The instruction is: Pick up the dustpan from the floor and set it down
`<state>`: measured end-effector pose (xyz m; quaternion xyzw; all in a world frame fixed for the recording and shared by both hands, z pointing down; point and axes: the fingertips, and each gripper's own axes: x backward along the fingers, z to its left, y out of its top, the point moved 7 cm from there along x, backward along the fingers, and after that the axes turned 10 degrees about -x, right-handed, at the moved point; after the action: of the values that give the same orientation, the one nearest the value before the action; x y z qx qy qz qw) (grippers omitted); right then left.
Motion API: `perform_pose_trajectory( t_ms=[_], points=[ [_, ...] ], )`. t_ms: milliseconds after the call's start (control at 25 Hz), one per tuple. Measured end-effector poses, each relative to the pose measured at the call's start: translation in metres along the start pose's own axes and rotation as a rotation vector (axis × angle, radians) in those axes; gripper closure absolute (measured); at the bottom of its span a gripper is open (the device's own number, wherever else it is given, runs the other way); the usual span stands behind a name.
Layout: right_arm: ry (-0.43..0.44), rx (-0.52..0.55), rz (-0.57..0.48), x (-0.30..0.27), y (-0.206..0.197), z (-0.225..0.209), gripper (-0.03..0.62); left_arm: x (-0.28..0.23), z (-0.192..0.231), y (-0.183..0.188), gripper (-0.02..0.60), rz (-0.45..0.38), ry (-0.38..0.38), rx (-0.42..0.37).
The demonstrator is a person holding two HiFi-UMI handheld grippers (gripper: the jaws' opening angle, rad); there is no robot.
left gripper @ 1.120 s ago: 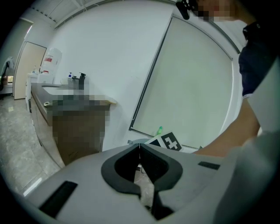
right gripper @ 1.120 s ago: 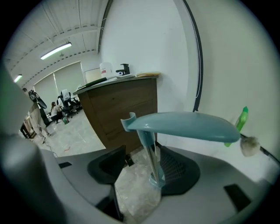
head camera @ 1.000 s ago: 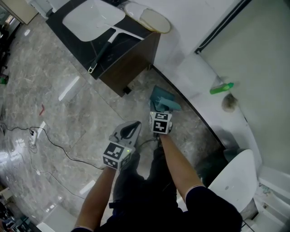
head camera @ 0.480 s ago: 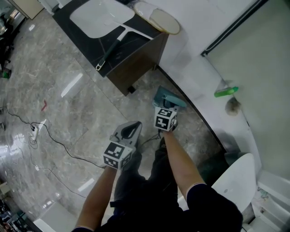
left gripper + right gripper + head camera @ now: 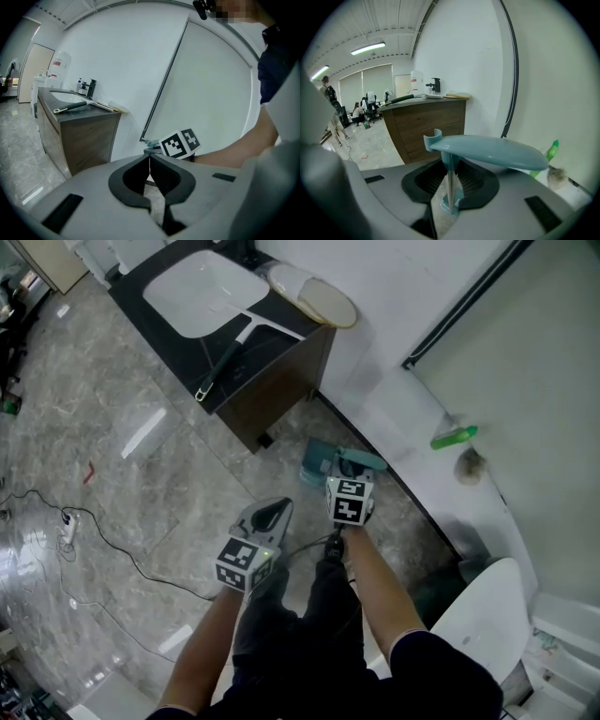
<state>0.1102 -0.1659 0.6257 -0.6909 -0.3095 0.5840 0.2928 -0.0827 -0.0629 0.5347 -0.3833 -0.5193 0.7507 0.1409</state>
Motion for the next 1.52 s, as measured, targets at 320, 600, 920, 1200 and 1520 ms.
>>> perform_pose_trajectory(
  t_ms=[320, 600, 920, 1200, 1520],
  points=[
    [0.179, 0.019, -0.038, 0.066, 0.039, 0.024, 0.497, 0.01, -0.011, 0.033, 0.568, -0.055, -0.022, -0.037],
    [0.277, 0.036, -0.108, 0.13, 0.086, 0.047, 0.497, 0.035, -0.014, 0.087, 0.568, -0.13, -0.015, -0.068],
    [0.351, 0.099, -0.21, 0.195, 0.139, 0.061, 0.497, 0.063, -0.021, 0.144, 0.568, -0.226, -0.013, -0.093],
    [0.392, 0.135, -0.303, 0.24, 0.171, 0.061, 0.497, 0.068, -0.034, 0.18, 0.568, -0.301, -0.047, -0.135],
    [0.403, 0.142, -0.321, 0.265, 0.175, 0.057, 0.497, 0.066, -0.057, 0.198, 0.568, -0.304, -0.131, -0.204]
  ],
)
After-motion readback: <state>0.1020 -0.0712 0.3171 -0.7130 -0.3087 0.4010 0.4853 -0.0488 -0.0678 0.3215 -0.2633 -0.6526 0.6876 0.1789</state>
